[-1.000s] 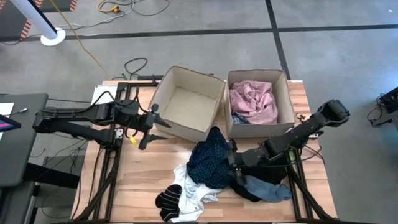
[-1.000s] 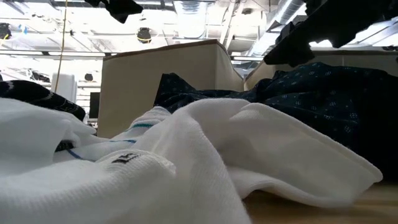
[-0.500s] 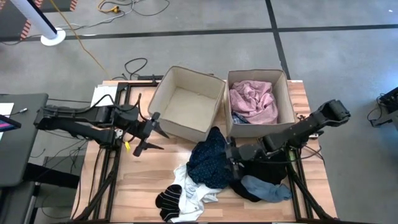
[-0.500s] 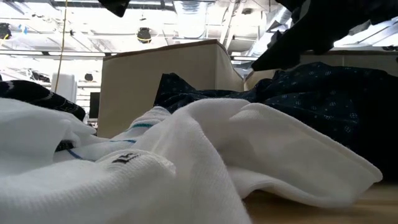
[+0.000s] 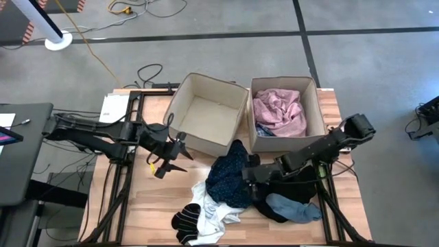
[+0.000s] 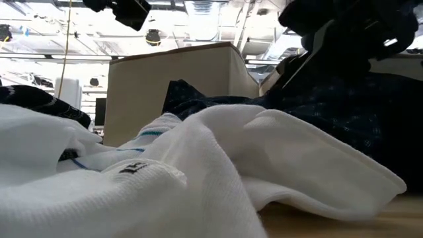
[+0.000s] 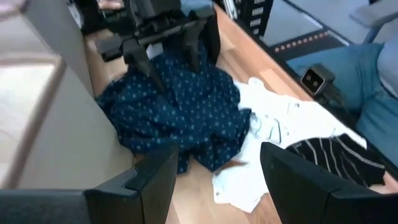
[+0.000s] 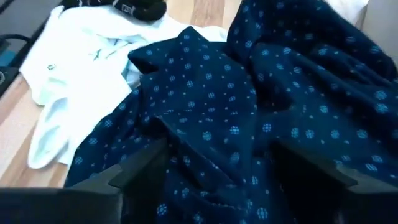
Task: Sort clothes
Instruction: Put the dark blue long sleeve shirt into the right laundry organizer
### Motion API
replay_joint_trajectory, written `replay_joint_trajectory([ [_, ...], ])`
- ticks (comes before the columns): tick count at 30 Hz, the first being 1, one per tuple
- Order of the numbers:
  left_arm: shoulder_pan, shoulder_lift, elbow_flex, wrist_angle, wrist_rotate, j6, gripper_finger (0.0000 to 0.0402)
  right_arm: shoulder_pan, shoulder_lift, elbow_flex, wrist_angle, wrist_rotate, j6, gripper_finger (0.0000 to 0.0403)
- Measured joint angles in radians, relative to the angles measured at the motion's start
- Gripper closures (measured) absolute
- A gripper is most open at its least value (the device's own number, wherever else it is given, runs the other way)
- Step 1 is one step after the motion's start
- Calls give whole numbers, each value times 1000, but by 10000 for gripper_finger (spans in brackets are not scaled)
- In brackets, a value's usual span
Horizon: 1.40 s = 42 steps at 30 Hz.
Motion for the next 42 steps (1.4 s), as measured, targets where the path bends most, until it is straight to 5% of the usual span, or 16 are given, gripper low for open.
replay_joint_trajectory([
  [8, -10, 13, 1, 1, 8, -5, 178, -25, 99, 38, -61, -4, 4, 54],
  [17, -34, 13, 1, 0, 9, -10, 178, -26, 208, 41, -37, 0, 61, 80],
  [25, -34, 13, 1, 1, 2, -11, 178, -25, 217, 41, -24, 10, 102, 164],
  [35, -34, 13, 1, 1, 0, -11, 178, -25, 220, 38, 5, 11, 100, 363],
  [42, -34, 13, 1, 1, -1, -11, 178, -12, 216, 44, 63, 11, 66, 370],
])
